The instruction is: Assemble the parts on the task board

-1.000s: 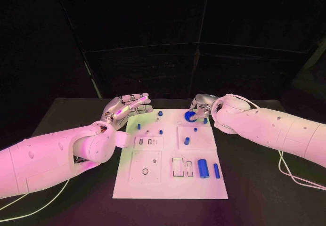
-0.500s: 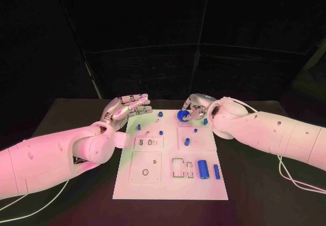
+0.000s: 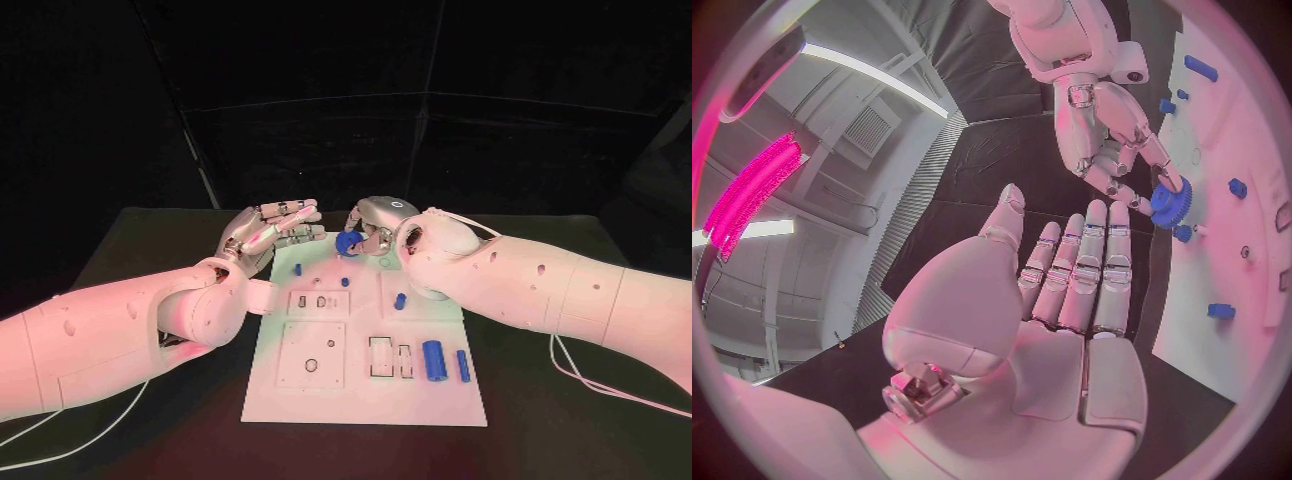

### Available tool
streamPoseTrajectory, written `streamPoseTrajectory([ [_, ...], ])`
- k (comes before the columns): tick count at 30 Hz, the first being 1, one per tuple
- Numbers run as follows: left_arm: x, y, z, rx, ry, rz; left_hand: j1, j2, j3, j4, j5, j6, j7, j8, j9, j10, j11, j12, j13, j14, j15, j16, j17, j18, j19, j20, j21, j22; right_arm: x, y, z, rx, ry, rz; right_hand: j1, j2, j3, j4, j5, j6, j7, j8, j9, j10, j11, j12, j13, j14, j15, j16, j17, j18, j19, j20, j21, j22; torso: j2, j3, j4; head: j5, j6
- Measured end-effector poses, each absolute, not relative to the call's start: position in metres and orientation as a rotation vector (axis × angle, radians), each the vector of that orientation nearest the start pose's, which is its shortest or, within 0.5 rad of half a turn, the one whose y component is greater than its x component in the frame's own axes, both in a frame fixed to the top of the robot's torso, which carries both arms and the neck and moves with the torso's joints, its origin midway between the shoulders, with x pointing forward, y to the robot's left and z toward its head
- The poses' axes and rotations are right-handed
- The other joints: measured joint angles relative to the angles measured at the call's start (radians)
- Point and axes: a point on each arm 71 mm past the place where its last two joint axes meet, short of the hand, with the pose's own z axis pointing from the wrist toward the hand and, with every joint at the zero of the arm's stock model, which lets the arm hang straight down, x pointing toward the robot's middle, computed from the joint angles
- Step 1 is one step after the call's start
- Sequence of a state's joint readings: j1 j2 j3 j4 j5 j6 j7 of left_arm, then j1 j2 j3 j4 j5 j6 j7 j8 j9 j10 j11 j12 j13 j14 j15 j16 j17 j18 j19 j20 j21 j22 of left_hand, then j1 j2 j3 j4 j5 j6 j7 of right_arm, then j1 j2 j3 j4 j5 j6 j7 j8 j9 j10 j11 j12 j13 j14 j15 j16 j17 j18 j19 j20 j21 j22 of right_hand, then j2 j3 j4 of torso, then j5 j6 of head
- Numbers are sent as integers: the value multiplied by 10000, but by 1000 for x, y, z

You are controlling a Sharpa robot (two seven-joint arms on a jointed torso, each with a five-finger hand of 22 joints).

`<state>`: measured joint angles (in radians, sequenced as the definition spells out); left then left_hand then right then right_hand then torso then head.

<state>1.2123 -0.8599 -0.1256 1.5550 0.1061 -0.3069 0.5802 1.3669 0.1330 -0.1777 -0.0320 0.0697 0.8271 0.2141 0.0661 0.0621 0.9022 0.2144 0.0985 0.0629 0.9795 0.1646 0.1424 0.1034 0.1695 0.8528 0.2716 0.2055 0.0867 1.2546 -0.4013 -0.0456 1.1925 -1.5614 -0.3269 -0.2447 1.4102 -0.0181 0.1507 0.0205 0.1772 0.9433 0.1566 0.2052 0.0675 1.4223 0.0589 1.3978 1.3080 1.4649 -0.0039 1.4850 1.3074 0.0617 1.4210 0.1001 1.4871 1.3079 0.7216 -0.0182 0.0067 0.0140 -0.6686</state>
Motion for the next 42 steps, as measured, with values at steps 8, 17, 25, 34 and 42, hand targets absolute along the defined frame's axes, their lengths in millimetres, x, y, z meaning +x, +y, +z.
streamPoseTrajectory([
  [8,477,212,-191,-11388,12988,-16264,0,0,0,0,0,0,0,0,0,0,0,0,0,0,0,0,0,-1,0,0,0,0,542,-52,-172,-2520,15647,5509,2,-2,64,13,-3,65,-2,-59,0,0,0,0,0,0,0,0,-1,0,0,0,0,-1,4,7,0,38,-39],
  [17,477,211,-191,-11377,12992,-16277,0,0,0,0,0,1,0,0,0,0,0,-55,0,0,0,0,0,1,36,36,-61,-15,542,-43,-179,-2771,15828,5396,-134,-54,66,15,-5,125,-49,-91,1,-1,0,0,-1,0,1,0,7,1,0,0,-1,-2,-6,18,-25,73,-83],
  [25,477,211,-191,-11375,12992,-16278,-37,37,0,0,0,0,0,0,0,0,0,-55,0,0,0,0,0,0,37,36,-61,-15,542,-42,-186,-2922,16121,5274,-199,-93,92,41,-51,146,-70,-118,0,-1,0,-1,-1,0,1,-1,6,1,-1,1,-1,-2,-12,20,-40,87,-109],
  [34,478,211,-191,-11374,12989,-16271,-37,36,0,0,0,0,0,0,0,0,0,-55,0,0,0,0,-8,0,36,36,-61,-14,542,-41,-188,-2999,16240,5210,-336,-229,92,42,-53,137,-61,-157,-17,-24,23,-135,-1,0,1,-1,4,2,-1,1,-1,-3,-16,19,-39,104,-135],
  [42,478,211,-191,-11374,12985,-16263,-36,37,0,0,0,0,0,0,0,0,0,-55,0,0,0,0,-8,0,36,37,-61,-13,544,-41,-189,-3070,16311,5191,-1048,-628,-233,454,93,-541,88,-617,-22,-386,193,-592,-265,0,2,-1,4,2,35,37,-1,-3,-17,17,-35,115,-156],
])
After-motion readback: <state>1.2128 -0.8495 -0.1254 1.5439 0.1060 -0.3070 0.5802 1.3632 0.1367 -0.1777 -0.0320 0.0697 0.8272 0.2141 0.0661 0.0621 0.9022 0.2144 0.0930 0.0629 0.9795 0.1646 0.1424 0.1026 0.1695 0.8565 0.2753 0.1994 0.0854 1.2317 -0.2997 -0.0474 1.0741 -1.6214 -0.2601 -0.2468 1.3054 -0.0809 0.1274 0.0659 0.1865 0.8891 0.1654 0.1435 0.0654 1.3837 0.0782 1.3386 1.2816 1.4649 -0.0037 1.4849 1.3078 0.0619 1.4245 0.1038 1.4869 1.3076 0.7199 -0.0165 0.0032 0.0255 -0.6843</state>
